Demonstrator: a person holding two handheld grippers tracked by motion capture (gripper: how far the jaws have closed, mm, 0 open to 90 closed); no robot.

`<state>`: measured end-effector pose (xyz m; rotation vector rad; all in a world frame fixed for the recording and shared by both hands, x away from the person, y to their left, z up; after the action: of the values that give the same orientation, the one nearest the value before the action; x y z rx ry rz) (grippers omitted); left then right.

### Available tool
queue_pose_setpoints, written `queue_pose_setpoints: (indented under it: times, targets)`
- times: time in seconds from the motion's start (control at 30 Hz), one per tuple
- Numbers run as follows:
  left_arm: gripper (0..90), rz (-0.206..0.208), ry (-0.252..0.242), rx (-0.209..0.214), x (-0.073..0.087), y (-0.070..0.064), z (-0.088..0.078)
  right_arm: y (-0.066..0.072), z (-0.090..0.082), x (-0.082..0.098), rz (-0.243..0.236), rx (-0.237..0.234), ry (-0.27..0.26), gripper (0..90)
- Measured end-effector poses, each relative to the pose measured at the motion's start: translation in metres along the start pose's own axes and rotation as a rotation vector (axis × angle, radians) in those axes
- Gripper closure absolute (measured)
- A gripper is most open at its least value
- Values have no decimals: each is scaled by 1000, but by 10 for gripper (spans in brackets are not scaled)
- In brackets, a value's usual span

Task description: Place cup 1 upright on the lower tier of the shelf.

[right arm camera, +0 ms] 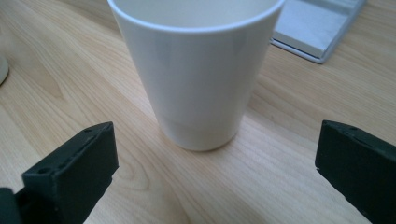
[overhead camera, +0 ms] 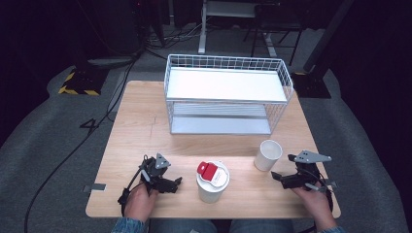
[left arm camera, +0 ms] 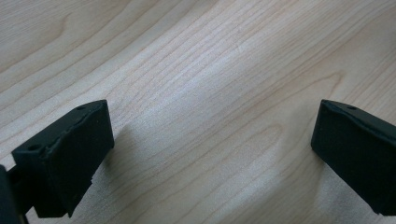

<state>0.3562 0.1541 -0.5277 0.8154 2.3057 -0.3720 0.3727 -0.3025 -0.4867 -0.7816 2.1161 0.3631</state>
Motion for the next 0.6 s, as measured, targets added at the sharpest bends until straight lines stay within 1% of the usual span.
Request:
queue_pose_setpoints:
  times: [0.13, 0.17, 0.23, 0.3, 0.37, 0.43, 0.53, 0.6]
  targets:
    - [0, 5, 4, -3, 0, 0, 0, 1, 4, -4, -11, 6, -26, 0]
    - [0, 5, 4, -3, 0, 0, 0, 2, 7, -7, -7, 1, -55, 0]
    - [0, 5, 4, -3, 0, 0, 0, 3, 11, -9, -2, -5, -72, 0]
    - [0, 4, 3, -1, 0, 0, 0, 5, 18, -11, -8, -23, -77, 0]
    - [1, 1, 3, 0, 0, 0, 0, 6, 20, -11, -11, -26, -76, 0]
    - [1, -3, 3, 3, 0, 0, 0, 9, 29, -13, -11, -38, -73, 1]
    - [1, -10, 1, 9, 0, 0, 0, 10, 38, -13, -1, -43, -68, 9]
    - [1, -12, 0, 10, 0, 0, 0, 9, 43, -13, 9, -48, -73, 37]
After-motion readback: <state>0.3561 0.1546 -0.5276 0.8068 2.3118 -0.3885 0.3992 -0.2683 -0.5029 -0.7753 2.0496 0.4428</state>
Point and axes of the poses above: each handheld gripper's, and its own axes: z roughly forward along the jaws, x roughly out of its underside, y roughly to its left, the point moved 3 cm from there along z, roughly forward along the jaws, and after that the axes turned 2 degrees about x, right-handed, at the moved point
